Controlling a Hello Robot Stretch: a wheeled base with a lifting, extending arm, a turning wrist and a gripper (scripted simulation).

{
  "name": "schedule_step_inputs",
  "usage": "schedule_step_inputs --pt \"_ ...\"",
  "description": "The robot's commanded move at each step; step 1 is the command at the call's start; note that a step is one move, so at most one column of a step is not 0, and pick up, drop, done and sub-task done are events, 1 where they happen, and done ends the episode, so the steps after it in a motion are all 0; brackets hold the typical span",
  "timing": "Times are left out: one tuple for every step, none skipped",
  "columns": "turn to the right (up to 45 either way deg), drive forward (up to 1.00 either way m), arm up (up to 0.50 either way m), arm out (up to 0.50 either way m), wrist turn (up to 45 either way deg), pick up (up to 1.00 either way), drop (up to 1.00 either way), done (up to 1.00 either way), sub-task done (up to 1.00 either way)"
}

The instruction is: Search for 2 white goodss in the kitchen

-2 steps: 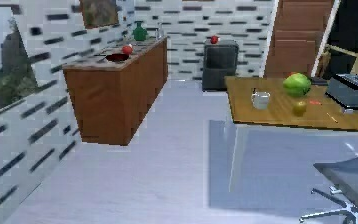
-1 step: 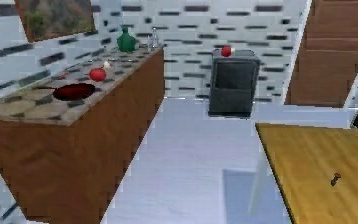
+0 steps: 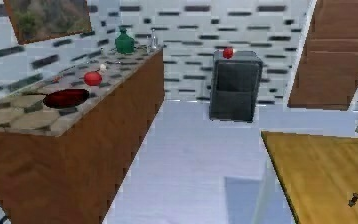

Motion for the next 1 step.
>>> schedule_step_inputs --pt "6.0 0.0 0.0 0.0 0.0 0.0 0.0 0.0 0.0"
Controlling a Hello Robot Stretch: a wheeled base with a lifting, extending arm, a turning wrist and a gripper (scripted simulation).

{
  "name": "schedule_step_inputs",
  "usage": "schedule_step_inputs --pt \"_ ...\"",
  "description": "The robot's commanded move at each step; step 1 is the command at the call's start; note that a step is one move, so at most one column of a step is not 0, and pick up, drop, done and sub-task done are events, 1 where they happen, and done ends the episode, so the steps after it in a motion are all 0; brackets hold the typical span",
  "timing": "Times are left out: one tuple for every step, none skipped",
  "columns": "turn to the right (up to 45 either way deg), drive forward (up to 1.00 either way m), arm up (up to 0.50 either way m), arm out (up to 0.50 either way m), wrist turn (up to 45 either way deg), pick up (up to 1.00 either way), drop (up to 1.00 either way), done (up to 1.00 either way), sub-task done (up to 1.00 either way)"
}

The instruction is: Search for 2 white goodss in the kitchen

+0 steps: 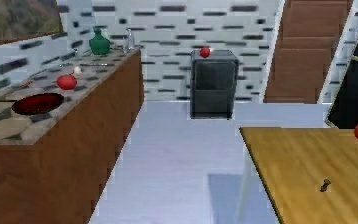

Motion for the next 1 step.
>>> schedule_step_inputs --pt "0.0 1.0 0.0 0.0 0.0 0.0 0.0 0.0 0.0"
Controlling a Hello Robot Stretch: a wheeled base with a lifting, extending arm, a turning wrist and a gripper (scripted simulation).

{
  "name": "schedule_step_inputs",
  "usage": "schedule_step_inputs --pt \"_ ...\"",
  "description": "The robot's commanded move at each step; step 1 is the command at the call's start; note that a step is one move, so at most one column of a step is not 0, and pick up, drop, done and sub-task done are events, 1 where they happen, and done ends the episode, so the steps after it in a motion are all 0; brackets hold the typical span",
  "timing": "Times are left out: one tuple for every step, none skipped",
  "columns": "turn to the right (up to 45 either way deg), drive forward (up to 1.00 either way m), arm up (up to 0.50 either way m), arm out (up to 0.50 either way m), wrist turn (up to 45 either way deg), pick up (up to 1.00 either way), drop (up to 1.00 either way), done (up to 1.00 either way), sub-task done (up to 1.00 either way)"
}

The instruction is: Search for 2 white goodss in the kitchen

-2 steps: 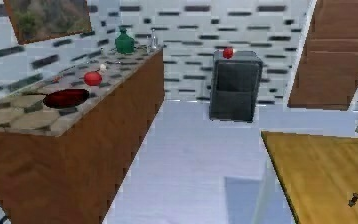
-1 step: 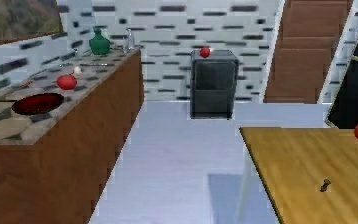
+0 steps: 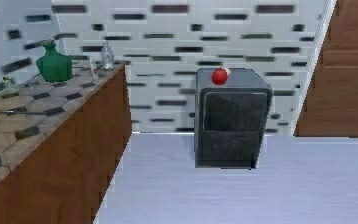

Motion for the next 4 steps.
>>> schedule_step_inputs --pt "6.0 0.0 0.0 0.0 0.0 0.0 0.0 0.0 0.0" --pt "0.0 0.3 0.0 0.0 0.0 0.0 0.0 0.0 0.0" --pt "12.0 0.0 0.0 0.0 0.0 0.0 0.0 0.0 0.0" --pt "0.0 0.5 0.0 0.0 0.0 0.0 0.0 0.0 0.0"
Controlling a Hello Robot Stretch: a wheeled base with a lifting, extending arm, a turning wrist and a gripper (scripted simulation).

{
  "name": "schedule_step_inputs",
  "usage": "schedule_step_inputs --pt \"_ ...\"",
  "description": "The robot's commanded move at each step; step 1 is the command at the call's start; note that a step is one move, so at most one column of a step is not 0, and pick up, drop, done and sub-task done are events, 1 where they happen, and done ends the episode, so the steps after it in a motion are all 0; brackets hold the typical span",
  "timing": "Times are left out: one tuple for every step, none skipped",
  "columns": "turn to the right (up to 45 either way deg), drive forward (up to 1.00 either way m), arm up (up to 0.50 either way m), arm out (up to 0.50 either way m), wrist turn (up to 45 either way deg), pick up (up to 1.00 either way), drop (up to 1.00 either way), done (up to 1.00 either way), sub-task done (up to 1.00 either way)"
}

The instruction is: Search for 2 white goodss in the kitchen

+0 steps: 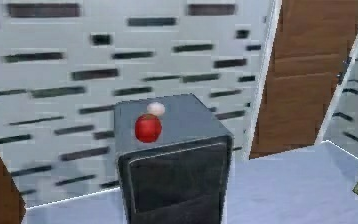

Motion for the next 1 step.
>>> schedule_step_inputs --pt "0.0 0.0 0.0 0.0 0.0 0.0 0.0 1.0 0.0"
